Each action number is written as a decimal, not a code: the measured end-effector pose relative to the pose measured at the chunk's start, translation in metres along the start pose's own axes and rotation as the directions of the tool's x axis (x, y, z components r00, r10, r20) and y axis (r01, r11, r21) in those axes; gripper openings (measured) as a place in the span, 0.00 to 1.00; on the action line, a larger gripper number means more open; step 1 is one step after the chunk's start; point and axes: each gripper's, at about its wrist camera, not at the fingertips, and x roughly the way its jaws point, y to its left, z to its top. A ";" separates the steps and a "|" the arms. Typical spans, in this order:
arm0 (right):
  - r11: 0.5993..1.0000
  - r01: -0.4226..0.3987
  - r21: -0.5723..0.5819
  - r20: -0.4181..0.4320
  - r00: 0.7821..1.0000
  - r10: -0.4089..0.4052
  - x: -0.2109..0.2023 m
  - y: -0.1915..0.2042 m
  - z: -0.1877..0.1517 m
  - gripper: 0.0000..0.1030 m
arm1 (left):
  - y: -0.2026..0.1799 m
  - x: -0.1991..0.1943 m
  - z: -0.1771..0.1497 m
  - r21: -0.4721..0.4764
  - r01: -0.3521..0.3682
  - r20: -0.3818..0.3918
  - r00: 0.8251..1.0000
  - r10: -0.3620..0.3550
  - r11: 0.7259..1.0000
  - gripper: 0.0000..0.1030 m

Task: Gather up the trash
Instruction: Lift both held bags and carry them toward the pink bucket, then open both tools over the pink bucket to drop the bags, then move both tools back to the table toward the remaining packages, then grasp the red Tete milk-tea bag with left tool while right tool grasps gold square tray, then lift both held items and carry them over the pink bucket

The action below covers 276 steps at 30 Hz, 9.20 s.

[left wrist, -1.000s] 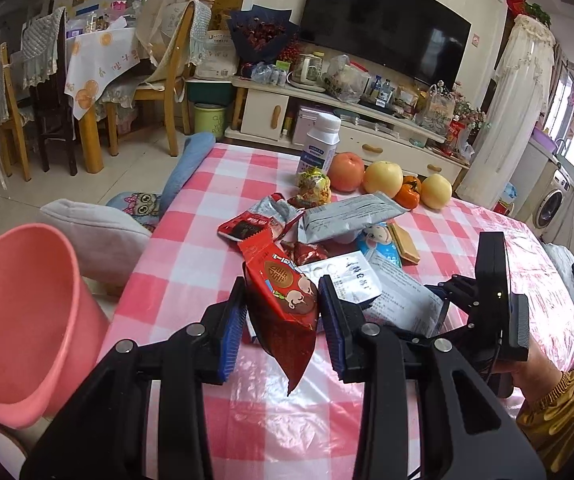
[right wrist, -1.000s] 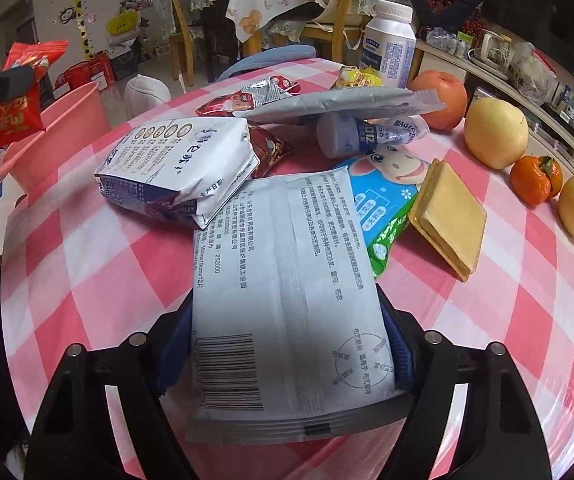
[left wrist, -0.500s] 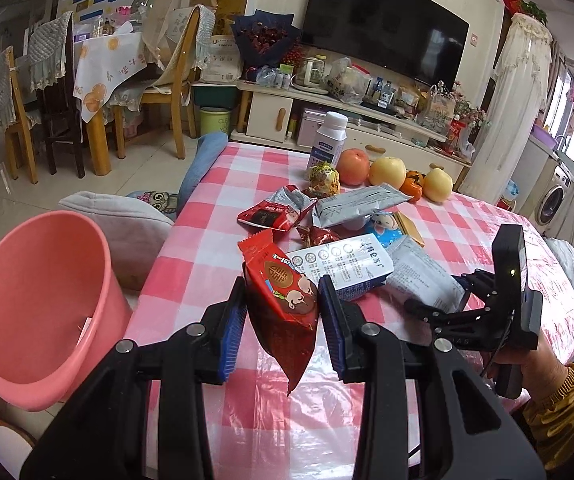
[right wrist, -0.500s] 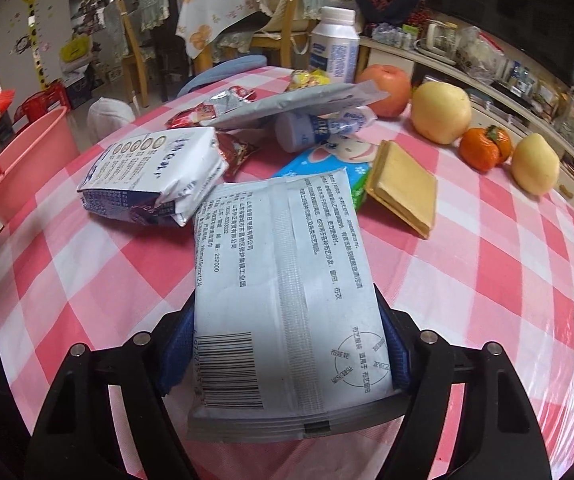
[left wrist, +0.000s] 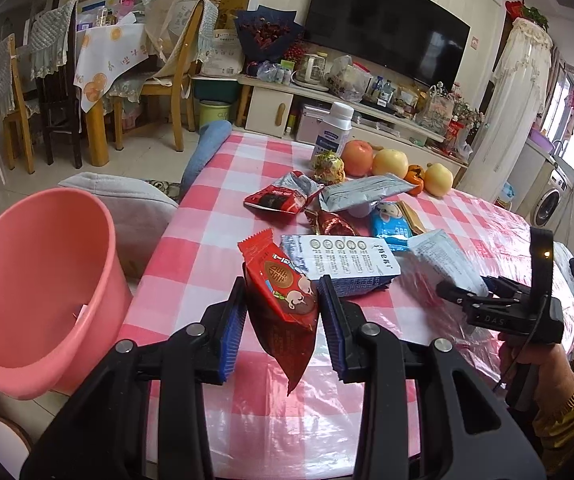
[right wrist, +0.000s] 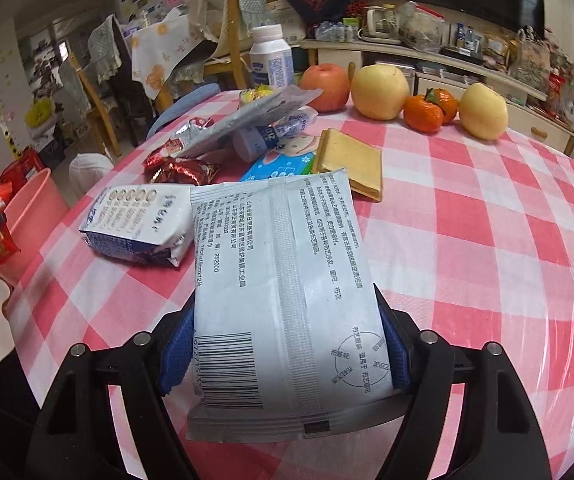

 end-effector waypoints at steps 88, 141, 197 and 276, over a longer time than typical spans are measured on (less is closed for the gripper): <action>0.978 -0.125 -0.169 0.240 0.957 0.163 -0.037 0.182 0.057 0.95 | 0.071 -0.085 0.016 -0.015 -0.262 0.186 0.947 0.260 0.965 0.87; 0.995 0.027 0.093 0.207 0.977 -0.045 -0.061 -0.045 0.036 0.95 | -0.104 0.010 0.038 0.236 -0.158 0.053 0.987 0.149 0.959 0.87; 0.977 -0.132 0.166 -0.011 0.991 0.136 0.086 -0.083 0.079 0.72 | -0.029 0.245 0.113 0.269 0.050 -0.265 0.964 0.024 0.962 0.87; 0.942 -0.335 0.027 0.042 0.942 0.333 -0.018 0.048 0.024 0.58 | 0.022 0.010 -0.004 0.124 -0.046 -0.051 0.997 0.053 0.991 0.60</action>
